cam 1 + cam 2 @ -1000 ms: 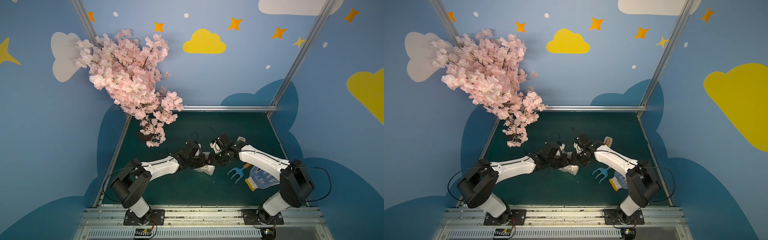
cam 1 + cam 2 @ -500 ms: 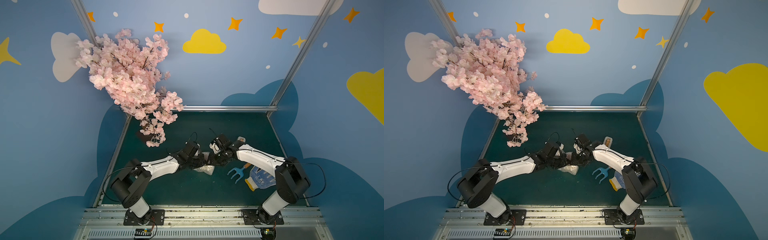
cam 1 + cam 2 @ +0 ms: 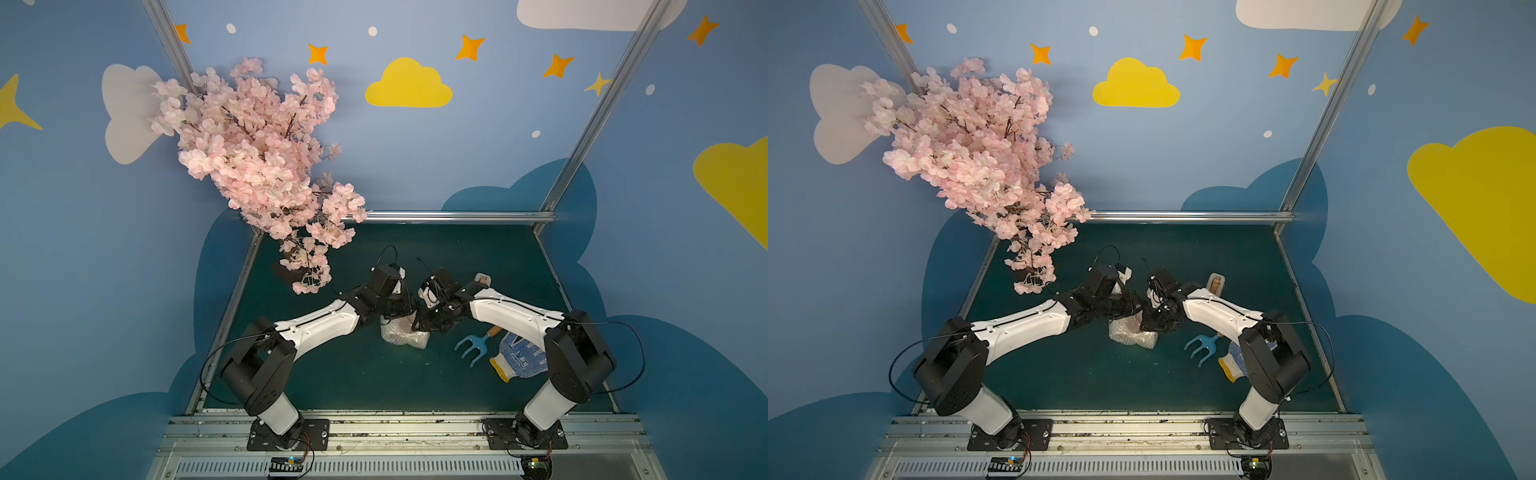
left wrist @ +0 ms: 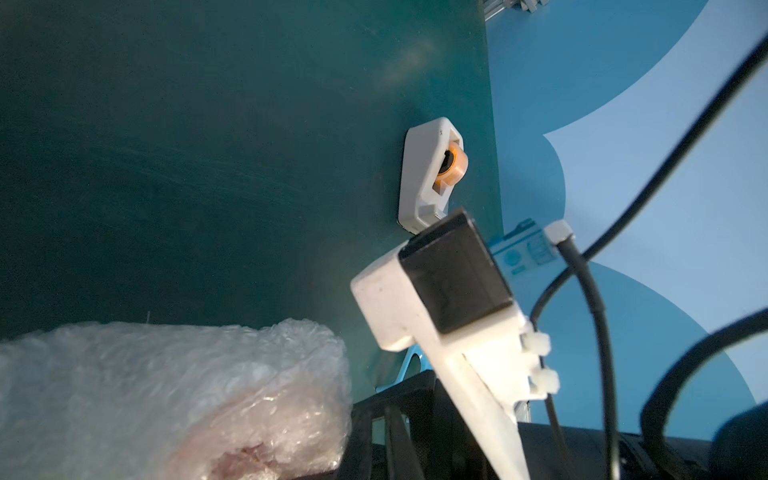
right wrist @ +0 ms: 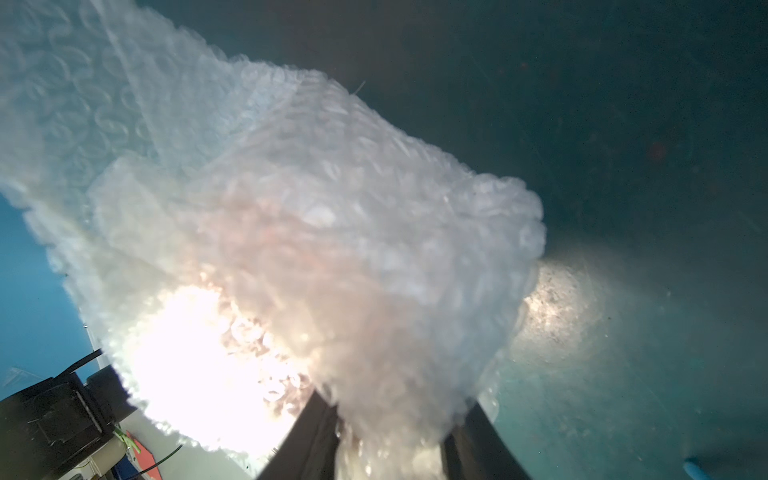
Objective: Wrap mugs in bubble wrap
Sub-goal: Wrap the mug in bubble wrap.
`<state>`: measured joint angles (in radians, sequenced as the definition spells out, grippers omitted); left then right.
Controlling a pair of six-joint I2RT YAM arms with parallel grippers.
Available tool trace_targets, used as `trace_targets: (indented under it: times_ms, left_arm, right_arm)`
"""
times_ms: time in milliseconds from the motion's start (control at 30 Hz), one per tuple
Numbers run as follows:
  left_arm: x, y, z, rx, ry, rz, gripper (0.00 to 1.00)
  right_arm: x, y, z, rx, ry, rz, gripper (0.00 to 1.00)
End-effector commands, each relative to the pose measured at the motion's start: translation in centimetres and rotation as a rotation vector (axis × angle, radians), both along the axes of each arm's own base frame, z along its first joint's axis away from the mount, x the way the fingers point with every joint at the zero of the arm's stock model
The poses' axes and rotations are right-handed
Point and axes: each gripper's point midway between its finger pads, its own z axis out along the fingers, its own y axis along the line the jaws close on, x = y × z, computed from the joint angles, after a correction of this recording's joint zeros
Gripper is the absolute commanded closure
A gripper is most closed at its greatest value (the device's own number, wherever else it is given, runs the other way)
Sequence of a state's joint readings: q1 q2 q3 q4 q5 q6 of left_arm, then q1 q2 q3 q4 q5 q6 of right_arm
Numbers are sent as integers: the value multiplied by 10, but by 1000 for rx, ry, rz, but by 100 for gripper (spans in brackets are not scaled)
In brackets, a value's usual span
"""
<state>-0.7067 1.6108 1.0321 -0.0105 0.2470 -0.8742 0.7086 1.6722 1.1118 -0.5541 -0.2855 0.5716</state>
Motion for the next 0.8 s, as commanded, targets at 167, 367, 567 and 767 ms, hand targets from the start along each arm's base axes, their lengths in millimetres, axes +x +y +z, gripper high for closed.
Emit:
trace_targets:
  times_ms: [167, 367, 567, 767]
  left_arm:
    - [-23, 65, 22, 201, -74, 104, 67]
    - [-57, 126, 9, 332, -68, 227, 58]
    - [-65, 136, -16, 279, -33, 249, 70]
    - [-59, 122, -35, 282, 10, 200, 78]
  right_arm:
    - [-8, -7, -25, -79, 49, 7, 63]
    - [-6, -5, -22, -79, 45, 13, 63]
    - [-5, -3, -21, -80, 49, 21, 63]
    - [-6, -4, -20, -86, 46, 23, 64]
